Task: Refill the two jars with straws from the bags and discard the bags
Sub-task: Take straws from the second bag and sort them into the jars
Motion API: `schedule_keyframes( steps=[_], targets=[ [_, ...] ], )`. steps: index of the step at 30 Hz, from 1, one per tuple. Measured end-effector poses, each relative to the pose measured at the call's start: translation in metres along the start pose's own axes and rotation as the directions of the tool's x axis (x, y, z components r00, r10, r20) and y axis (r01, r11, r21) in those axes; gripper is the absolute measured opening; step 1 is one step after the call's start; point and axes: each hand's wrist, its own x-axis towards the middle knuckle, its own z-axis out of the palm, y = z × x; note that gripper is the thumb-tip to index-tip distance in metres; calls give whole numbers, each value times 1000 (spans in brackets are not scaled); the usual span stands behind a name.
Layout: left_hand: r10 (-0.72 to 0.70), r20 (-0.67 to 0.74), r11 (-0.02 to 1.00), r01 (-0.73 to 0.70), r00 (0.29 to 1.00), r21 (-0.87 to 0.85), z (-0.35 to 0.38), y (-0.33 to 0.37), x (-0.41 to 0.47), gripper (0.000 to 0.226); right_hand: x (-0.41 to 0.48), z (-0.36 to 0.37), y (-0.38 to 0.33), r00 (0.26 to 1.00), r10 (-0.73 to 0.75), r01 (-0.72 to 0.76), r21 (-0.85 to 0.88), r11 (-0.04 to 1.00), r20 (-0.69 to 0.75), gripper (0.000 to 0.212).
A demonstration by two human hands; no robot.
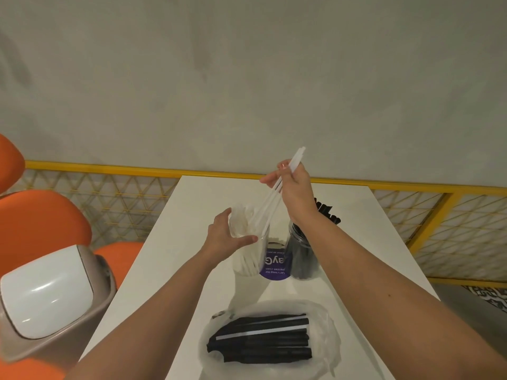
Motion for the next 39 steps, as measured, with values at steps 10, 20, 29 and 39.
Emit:
schedule_keyframes(
  steps=[10,20,29,39],
  targets=[
    [6,57,998,-2,998,-55,-1,1,14,93,10,15,10,995,80,-79,20,997,-53,16],
    [106,125,993,-100,986,-58,-4,10,15,93,-27,12,62,910,306,-189,-378,906,279,58],
    [192,30,970,-194,981,145,6,15,16,66,-27,10,71,944,193,-73,-400,914,267,47],
    [247,-65,967,-250,967,-43,-6,33,14,51,-14,3,59,956,43,43,-286,957,290,54]
  ],
)
